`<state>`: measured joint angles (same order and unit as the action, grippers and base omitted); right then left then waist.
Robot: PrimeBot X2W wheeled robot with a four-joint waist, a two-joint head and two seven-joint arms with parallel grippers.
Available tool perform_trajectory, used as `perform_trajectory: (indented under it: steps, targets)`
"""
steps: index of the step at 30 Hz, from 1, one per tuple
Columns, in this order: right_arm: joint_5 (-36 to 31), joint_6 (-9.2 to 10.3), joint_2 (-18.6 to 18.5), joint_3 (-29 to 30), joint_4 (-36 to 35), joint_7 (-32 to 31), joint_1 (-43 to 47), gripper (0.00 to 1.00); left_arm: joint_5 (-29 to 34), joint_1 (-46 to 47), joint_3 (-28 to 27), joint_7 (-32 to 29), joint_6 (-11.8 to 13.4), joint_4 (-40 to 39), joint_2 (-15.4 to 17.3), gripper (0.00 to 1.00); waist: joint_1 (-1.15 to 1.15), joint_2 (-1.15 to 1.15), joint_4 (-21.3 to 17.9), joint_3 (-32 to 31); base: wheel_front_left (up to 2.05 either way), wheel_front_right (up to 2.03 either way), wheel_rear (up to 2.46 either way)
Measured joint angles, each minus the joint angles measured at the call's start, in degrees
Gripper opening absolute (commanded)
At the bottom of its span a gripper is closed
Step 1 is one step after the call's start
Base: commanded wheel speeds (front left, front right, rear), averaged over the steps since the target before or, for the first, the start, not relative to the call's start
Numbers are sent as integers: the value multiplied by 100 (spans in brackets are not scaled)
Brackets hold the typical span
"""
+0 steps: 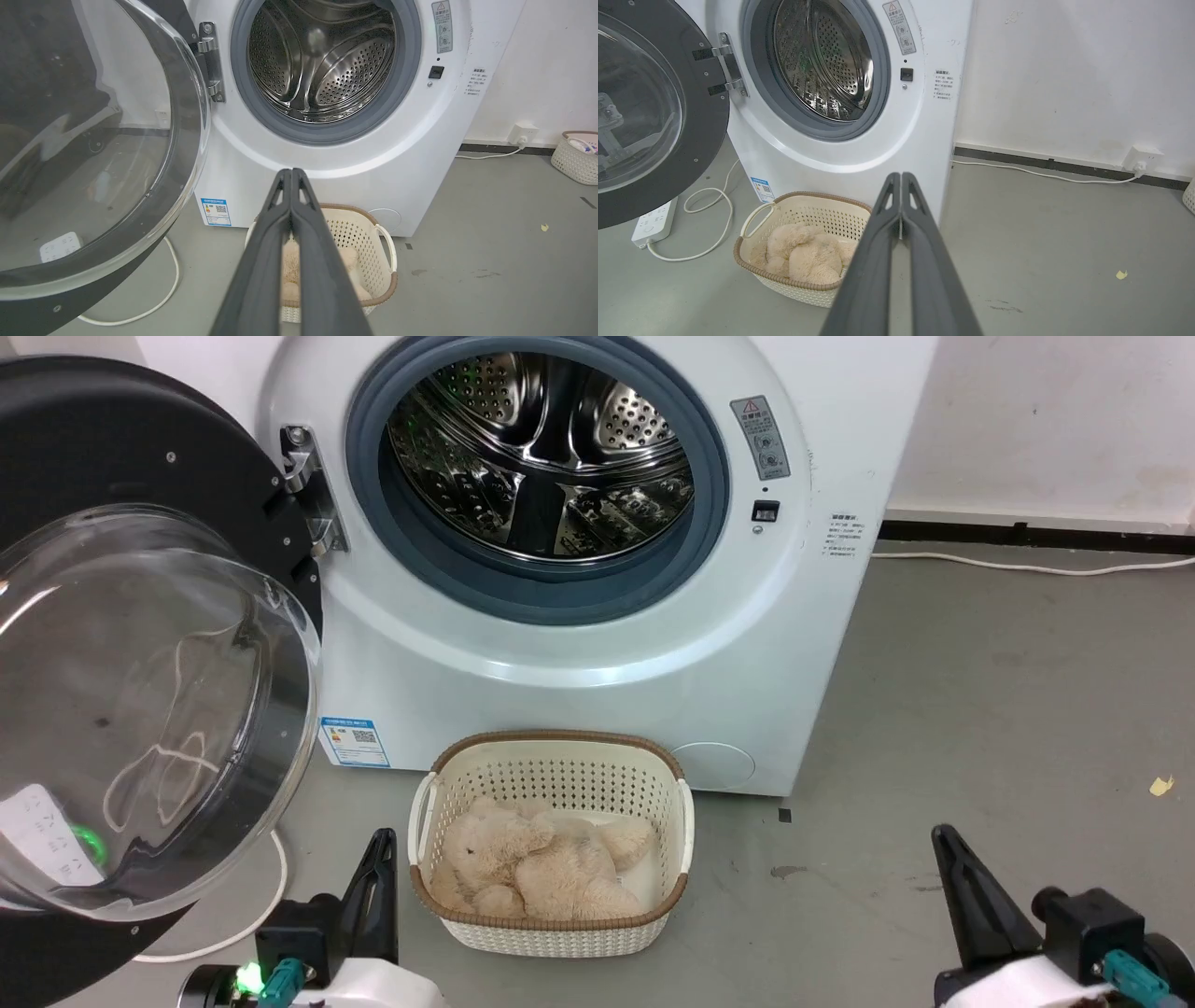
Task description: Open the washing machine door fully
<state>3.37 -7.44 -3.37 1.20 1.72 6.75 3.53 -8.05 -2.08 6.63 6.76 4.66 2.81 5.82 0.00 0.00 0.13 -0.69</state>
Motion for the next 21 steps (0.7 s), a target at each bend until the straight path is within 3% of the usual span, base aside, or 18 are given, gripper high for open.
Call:
perform_trajectory:
  steps: [21]
  targets:
    - [-148,0,3,-47,-53,-272,-117,0,343,70,-269,-282,-188,-114,-134,0,0,0,-6,30,0,0,0]
